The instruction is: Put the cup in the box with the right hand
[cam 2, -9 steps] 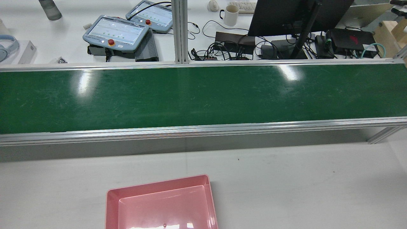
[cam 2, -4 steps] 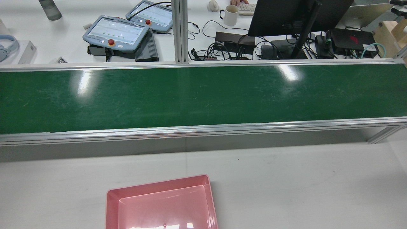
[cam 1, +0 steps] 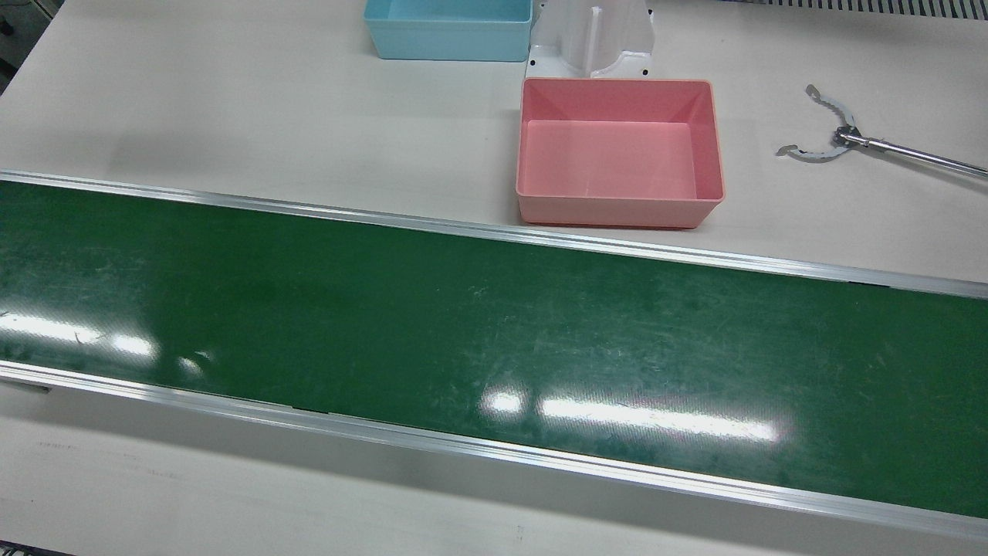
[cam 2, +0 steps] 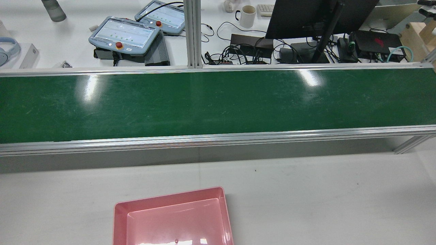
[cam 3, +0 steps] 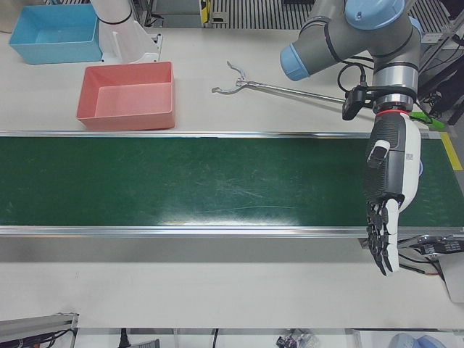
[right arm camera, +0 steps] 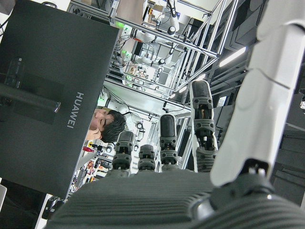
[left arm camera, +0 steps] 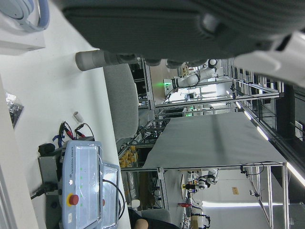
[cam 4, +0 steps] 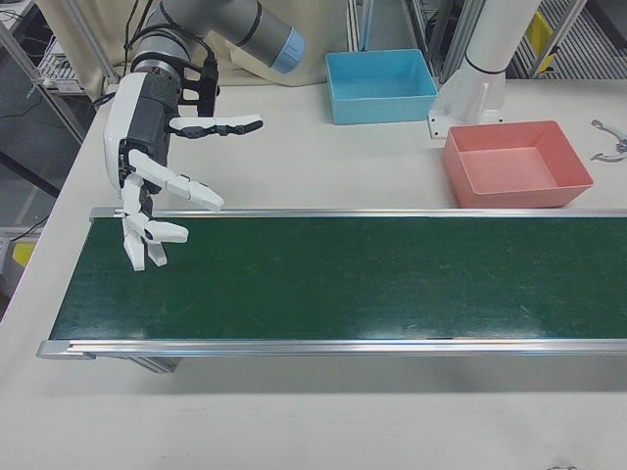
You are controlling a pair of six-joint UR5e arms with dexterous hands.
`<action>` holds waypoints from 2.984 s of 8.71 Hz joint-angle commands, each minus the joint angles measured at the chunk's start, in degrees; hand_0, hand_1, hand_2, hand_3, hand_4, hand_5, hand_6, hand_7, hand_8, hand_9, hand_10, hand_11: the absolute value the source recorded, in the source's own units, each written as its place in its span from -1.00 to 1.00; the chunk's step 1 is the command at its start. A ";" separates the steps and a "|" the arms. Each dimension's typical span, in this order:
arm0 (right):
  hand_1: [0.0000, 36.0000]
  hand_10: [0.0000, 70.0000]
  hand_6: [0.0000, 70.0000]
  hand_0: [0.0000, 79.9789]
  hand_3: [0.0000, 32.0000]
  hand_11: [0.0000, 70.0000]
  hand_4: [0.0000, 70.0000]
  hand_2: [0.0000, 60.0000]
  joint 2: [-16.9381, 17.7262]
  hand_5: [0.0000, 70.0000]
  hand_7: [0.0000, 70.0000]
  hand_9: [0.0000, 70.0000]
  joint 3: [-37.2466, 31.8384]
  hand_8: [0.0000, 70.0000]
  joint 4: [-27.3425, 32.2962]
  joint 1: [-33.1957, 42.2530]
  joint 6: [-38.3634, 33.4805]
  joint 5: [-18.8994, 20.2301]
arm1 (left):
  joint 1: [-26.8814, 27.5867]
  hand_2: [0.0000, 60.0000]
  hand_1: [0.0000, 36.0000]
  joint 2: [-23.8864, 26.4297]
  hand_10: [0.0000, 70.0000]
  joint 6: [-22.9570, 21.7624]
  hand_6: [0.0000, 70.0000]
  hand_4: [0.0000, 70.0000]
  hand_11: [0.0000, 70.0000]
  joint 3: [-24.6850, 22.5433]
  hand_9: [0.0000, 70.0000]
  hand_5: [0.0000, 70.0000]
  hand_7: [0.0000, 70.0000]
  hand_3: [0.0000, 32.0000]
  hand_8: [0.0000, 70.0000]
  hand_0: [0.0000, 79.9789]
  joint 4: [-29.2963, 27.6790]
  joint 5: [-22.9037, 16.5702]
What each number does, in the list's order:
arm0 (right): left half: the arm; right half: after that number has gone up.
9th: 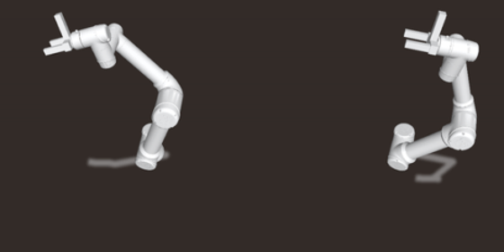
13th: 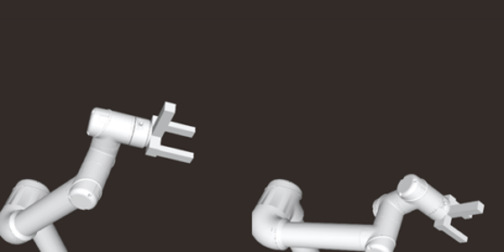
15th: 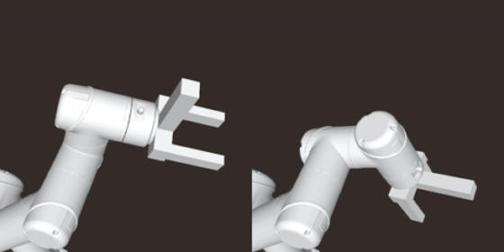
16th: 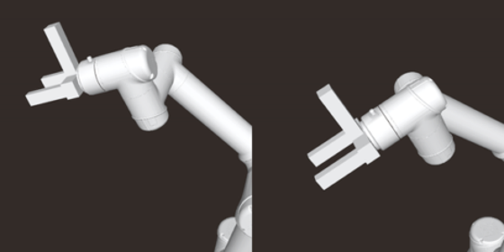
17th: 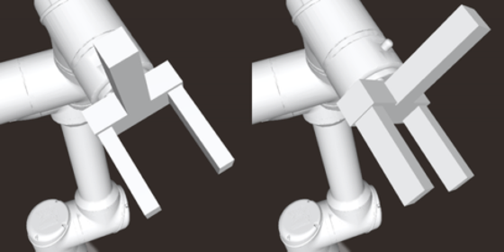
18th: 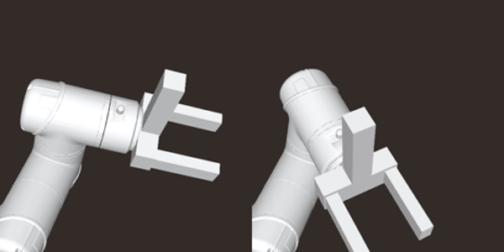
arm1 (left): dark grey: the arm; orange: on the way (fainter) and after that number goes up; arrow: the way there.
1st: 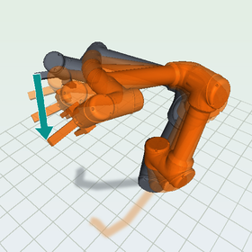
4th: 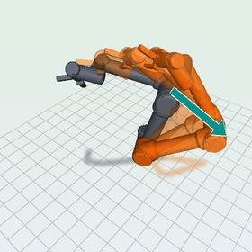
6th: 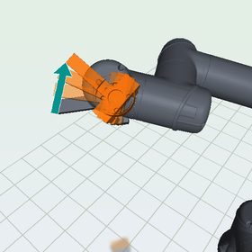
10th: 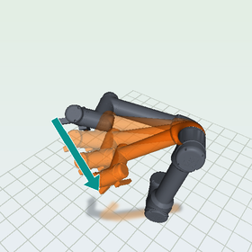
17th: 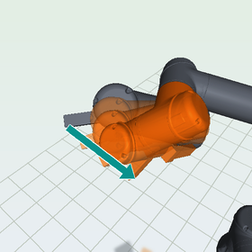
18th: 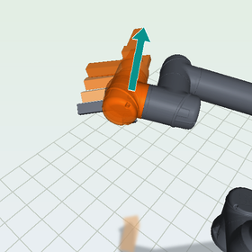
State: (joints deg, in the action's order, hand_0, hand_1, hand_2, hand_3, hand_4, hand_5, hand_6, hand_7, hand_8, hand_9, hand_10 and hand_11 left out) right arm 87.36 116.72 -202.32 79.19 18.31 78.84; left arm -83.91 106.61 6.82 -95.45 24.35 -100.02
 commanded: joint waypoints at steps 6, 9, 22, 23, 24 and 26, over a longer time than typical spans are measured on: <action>-0.34 -0.69 -0.68 0.39 -1.00 -0.50 -0.01 -1.00 0.00 -0.83 0.24 -0.62 0.00 -0.89 0.00 0.00 0.06 0.00 | 0.07 -1.00 -1.00 -0.08 -1.00 0.03 -1.00 -1.00 -1.00 0.00 -1.00 -1.00 -1.00 -1.00 -1.00 -1.00 0.00 0.00; -0.34 -0.69 -0.68 0.39 -1.00 -0.50 0.00 -1.00 0.00 -0.83 0.25 -0.62 0.00 -0.88 0.00 0.00 0.06 0.00 | 0.07 -1.00 -1.00 0.00 -1.00 -0.05 -1.00 -1.00 -1.00 0.00 -1.00 -1.00 -1.00 -1.00 -1.00 -1.00 0.00 0.00; -0.34 -0.69 -0.68 0.39 -1.00 -0.49 0.01 -1.00 0.00 -0.83 0.27 -0.60 0.00 -0.87 0.00 -0.09 0.06 0.00 | -0.02 -1.00 -1.00 0.00 -1.00 0.03 -1.00 -1.00 -1.00 0.00 -1.00 -1.00 -1.00 -1.00 -1.00 -1.00 0.00 0.00; -0.34 -0.68 -0.68 0.39 -1.00 -0.49 0.01 -1.00 0.09 -0.83 0.27 -0.60 0.00 -0.87 0.00 -0.09 0.06 0.00 | -0.02 -1.00 -1.00 0.00 -1.00 -0.05 -1.00 -1.00 -1.00 0.00 -1.00 -1.00 -1.00 -1.00 -1.00 -1.00 0.00 0.00; -0.34 -0.68 -0.68 0.39 -1.00 -0.49 0.01 -1.00 0.00 -0.83 0.27 -0.60 0.00 -0.87 0.00 0.00 0.06 0.00 | -0.02 -1.00 -1.00 0.00 -1.00 -0.05 -1.00 -1.00 -1.00 0.00 -1.00 -1.00 -1.00 -1.00 -1.00 -1.00 0.00 0.00; -0.34 -0.69 -0.68 0.39 -1.00 -0.50 0.01 -1.00 0.00 -0.83 0.26 -0.61 0.00 -0.88 0.09 0.00 0.06 0.00 | -0.02 -1.00 -1.00 0.00 -1.00 0.03 -1.00 -1.00 -1.00 0.00 -1.00 -1.00 -1.00 -1.00 -1.00 -1.00 0.00 0.00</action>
State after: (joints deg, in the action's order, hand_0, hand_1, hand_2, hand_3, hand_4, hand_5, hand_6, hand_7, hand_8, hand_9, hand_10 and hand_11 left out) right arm 87.38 116.72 -202.32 79.15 18.34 78.84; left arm -83.93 106.61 6.80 -95.45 24.35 -100.02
